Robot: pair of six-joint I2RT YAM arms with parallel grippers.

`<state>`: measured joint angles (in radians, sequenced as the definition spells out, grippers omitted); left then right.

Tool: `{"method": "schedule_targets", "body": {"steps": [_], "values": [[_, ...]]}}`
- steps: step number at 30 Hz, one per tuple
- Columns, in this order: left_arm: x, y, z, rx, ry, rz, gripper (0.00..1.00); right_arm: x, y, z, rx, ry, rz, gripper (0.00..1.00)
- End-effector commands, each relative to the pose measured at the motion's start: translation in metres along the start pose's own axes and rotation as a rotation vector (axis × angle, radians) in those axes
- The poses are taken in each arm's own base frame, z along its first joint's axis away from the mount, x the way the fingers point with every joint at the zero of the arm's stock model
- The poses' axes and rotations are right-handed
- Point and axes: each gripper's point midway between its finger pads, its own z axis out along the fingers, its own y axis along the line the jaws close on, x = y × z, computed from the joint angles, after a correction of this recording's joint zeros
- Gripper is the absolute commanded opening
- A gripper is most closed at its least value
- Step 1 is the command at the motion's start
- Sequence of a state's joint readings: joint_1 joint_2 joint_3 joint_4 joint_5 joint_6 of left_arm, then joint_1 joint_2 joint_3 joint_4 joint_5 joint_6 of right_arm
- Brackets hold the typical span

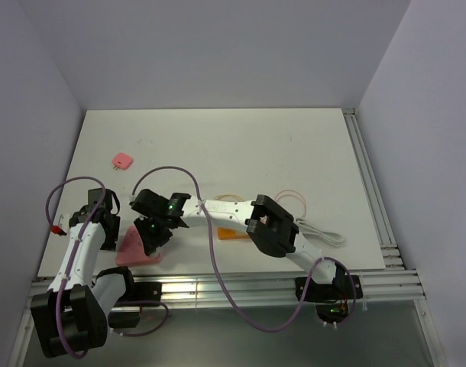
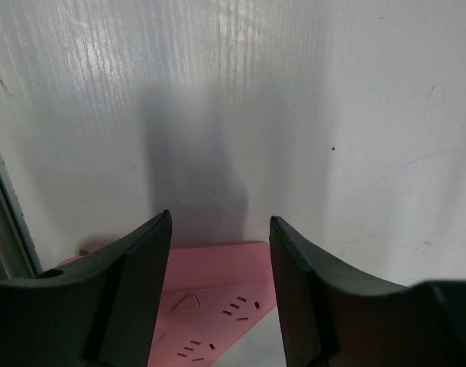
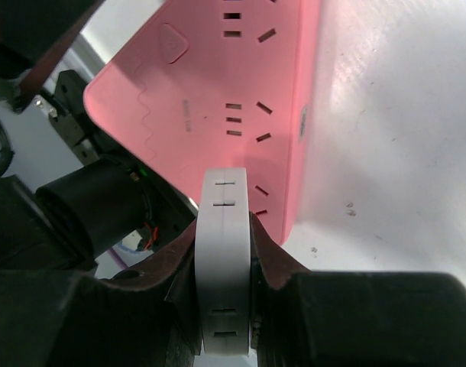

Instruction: Insert the plug

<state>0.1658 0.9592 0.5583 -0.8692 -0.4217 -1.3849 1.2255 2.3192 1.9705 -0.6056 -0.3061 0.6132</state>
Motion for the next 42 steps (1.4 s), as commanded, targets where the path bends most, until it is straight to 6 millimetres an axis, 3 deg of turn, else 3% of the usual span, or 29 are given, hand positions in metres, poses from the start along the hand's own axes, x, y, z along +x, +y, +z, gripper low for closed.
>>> {"method": "schedule_targets", "body": {"steps": [1,10,15,18,22,25,29,42], "values": [[-0.001,-0.007,-0.002,0.033,0.0,0.001,0.59,-0.004,-0.012,0.011,0.034,-0.02,0.016,0.0],[0.004,-0.007,-0.002,0.038,0.026,0.011,0.59,0.002,-0.023,0.01,0.091,-0.008,0.016,0.0],[0.003,-0.01,-0.006,0.051,0.031,0.014,0.6,0.005,-0.065,0.02,0.316,-0.015,-0.02,0.0],[-0.001,-0.015,-0.01,0.067,0.02,0.014,0.68,0.007,-0.083,0.016,0.398,-0.037,-0.029,0.0],[-0.001,-0.018,-0.01,0.071,0.022,0.008,0.74,0.002,-0.078,0.01,0.38,-0.051,-0.051,0.0],[0.003,-0.014,-0.005,0.054,0.035,0.01,0.71,-0.001,-0.056,0.01,0.281,-0.041,-0.054,0.0],[0.013,-0.005,0.002,0.035,0.062,0.019,0.63,-0.006,-0.048,0.007,0.271,-0.041,-0.069,0.0],[0.059,-0.015,0.016,0.099,0.253,0.069,0.34,-0.008,-0.074,-0.01,0.311,-0.069,-0.027,0.0]]}}
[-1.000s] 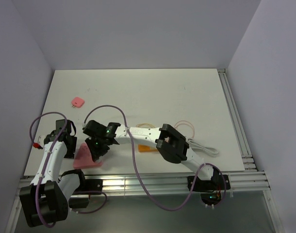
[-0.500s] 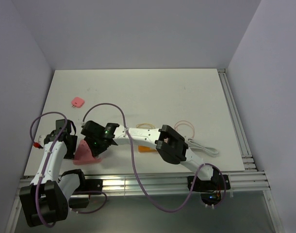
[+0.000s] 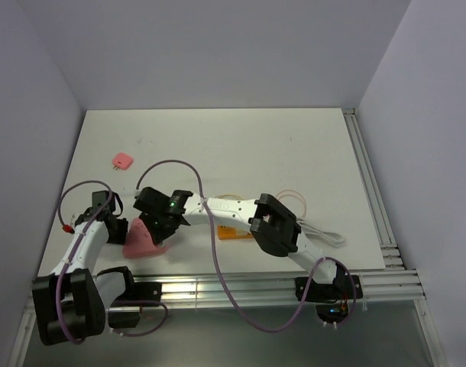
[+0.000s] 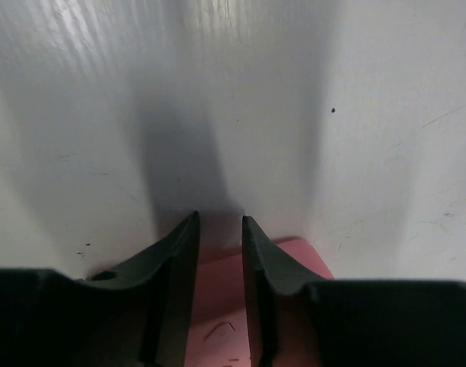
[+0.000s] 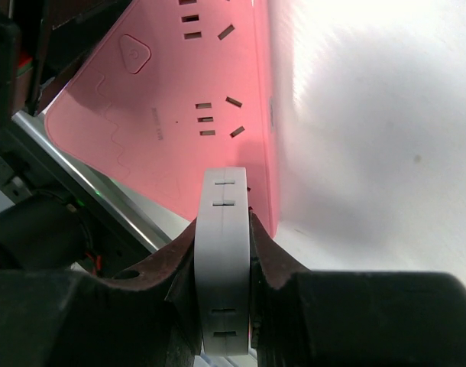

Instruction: Insert the plug

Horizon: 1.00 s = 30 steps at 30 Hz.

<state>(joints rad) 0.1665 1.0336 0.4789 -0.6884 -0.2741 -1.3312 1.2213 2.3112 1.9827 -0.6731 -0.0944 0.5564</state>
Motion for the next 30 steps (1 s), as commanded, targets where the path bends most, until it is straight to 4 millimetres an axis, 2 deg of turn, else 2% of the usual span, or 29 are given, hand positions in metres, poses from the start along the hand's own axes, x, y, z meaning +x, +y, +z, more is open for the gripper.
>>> {"method": "schedule_targets", "body": {"steps": [1,7,11,13,15,16,17,21,23,25,27,30], "values": [[0.028,-0.008,0.001,0.055,0.133,0.029,0.34,0.007,-0.036,0.002,0.106,0.013,0.015,0.0],[0.049,-0.038,-0.011,0.203,0.191,0.106,0.38,0.003,-0.049,-0.004,0.108,0.002,0.04,0.0],[0.07,-0.059,-0.016,0.293,0.269,0.187,0.42,0.001,-0.059,-0.006,0.107,-0.005,0.067,0.0],[0.07,-0.066,-0.021,0.302,0.262,0.216,0.45,-0.001,-0.066,-0.008,0.109,-0.009,0.082,0.0],[0.052,-0.064,-0.021,0.267,0.142,0.211,0.47,-0.001,-0.071,-0.009,0.118,-0.009,0.085,0.0],[0.043,-0.062,-0.026,0.253,0.104,0.205,0.51,-0.002,-0.074,-0.009,0.126,-0.011,0.085,0.0],[0.025,-0.064,-0.033,0.268,0.023,0.172,0.53,-0.002,-0.078,-0.009,0.139,-0.012,0.086,0.0],[-0.004,-0.06,-0.057,0.279,-0.093,0.112,0.64,-0.003,-0.08,-0.01,0.143,-0.012,0.087,0.0],[-0.006,-0.054,-0.06,0.266,-0.096,0.128,0.65,-0.006,-0.079,-0.011,0.14,-0.017,0.084,0.0],[0.004,-0.045,-0.053,0.241,-0.055,0.156,0.62,-0.006,-0.08,-0.011,0.147,-0.012,0.075,0.0],[0.015,-0.031,-0.039,0.192,-0.02,0.171,0.57,-0.009,-0.081,-0.013,0.164,-0.009,0.063,0.0],[0.033,-0.025,-0.025,0.19,0.05,0.189,0.5,-0.011,-0.081,-0.017,0.17,-0.005,0.048,0.0]]}}
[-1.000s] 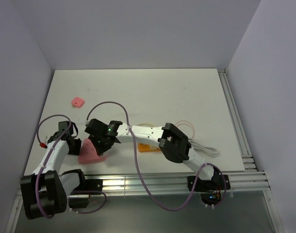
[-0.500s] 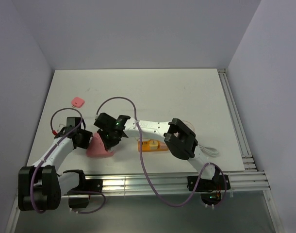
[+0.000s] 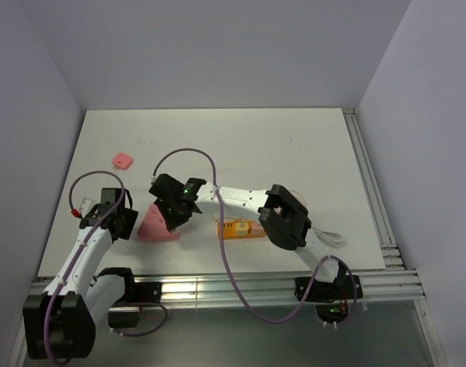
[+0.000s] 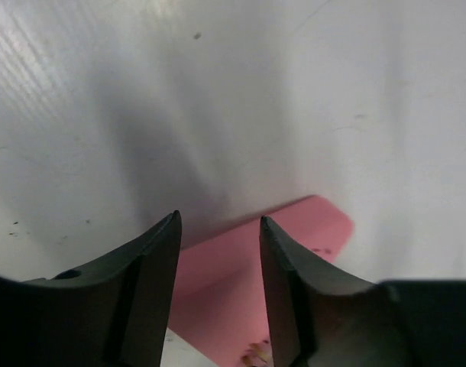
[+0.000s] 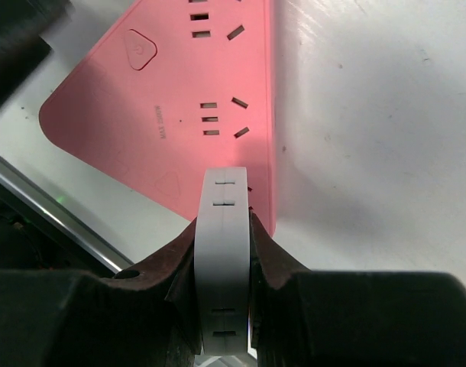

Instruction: Insert the plug

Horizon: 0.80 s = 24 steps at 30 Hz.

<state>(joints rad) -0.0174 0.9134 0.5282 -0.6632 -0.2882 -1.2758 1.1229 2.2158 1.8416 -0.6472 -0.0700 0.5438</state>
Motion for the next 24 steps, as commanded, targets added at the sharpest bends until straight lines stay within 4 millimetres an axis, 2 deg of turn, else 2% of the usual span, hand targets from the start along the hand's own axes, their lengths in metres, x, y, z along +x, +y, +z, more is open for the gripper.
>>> {"method": "schedule_targets", "body": {"steps": [1,3,8,11,16,20,24], "values": [[0.025,0.017,0.012,-0.032,0.089,0.018,0.47,0.001,-0.024,0.003,0.099,0.018,-0.031,0.0],[0.028,0.013,0.016,-0.015,0.103,0.021,0.43,0.0,-0.023,0.001,0.095,0.018,-0.031,0.0],[0.031,0.007,0.016,0.013,0.121,0.031,0.43,-0.003,-0.013,0.003,0.066,0.027,-0.031,0.0],[0.036,0.004,0.016,0.036,0.143,0.035,0.41,-0.002,-0.01,0.012,0.061,0.041,-0.026,0.0],[0.045,0.01,0.019,0.032,0.172,0.033,0.4,-0.002,-0.008,0.019,0.065,0.037,-0.019,0.0],[0.049,0.014,0.019,0.028,0.181,0.021,0.39,0.008,-0.008,0.025,0.051,0.047,0.016,0.0],[0.052,0.017,0.018,0.025,0.189,0.008,0.35,0.011,0.002,0.026,0.029,0.028,0.028,0.0]]}}
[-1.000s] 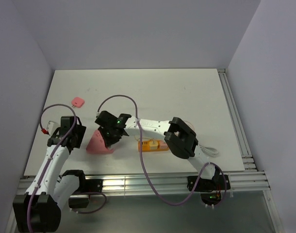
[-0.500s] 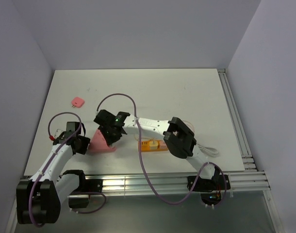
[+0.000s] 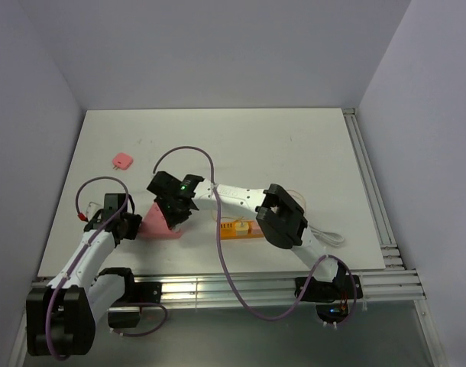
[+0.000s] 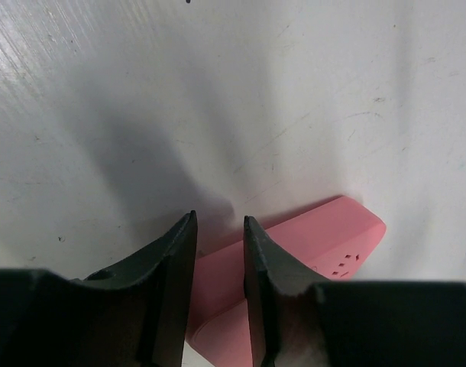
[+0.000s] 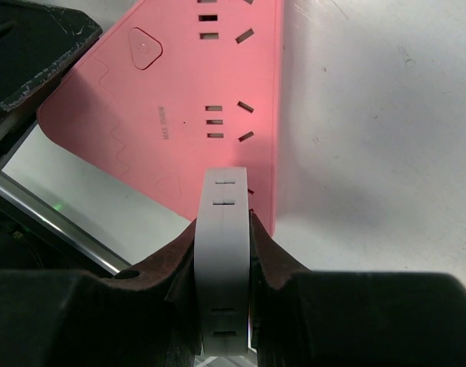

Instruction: Insert the plug

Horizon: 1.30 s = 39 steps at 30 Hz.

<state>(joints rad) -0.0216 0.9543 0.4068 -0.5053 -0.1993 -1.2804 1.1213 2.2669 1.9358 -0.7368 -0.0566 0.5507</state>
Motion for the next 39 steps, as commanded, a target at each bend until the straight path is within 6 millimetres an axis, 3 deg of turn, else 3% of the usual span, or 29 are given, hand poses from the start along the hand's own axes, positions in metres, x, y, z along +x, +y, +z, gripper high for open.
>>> {"method": "schedule_targets", "body": {"steps": [1,12,19,27,32,34,39], "values": [[0.025,0.008,-0.003,0.002,0.104,0.007,0.35,0.012,0.009,0.023,-0.016,-0.004,0.024,0.0],[0.045,0.022,-0.005,-0.008,0.161,-0.01,0.3,0.014,0.006,0.04,0.015,-0.003,0.053,0.0],[0.05,0.025,-0.006,-0.01,0.166,-0.011,0.29,0.035,0.0,0.058,0.046,0.007,0.074,0.0],[0.052,0.026,-0.008,-0.014,0.164,-0.003,0.29,0.017,0.014,0.054,0.017,-0.037,0.08,0.0],[0.053,0.025,-0.008,-0.012,0.168,0.005,0.29,0.043,0.009,0.077,0.004,0.029,0.109,0.0],[0.053,0.026,-0.008,-0.016,0.168,0.012,0.29,0.048,0.009,0.078,-0.011,0.032,0.116,0.0],[0.054,0.025,-0.008,-0.015,0.171,0.013,0.29,0.033,0.025,0.07,-0.058,0.007,0.095,0.0]]}}
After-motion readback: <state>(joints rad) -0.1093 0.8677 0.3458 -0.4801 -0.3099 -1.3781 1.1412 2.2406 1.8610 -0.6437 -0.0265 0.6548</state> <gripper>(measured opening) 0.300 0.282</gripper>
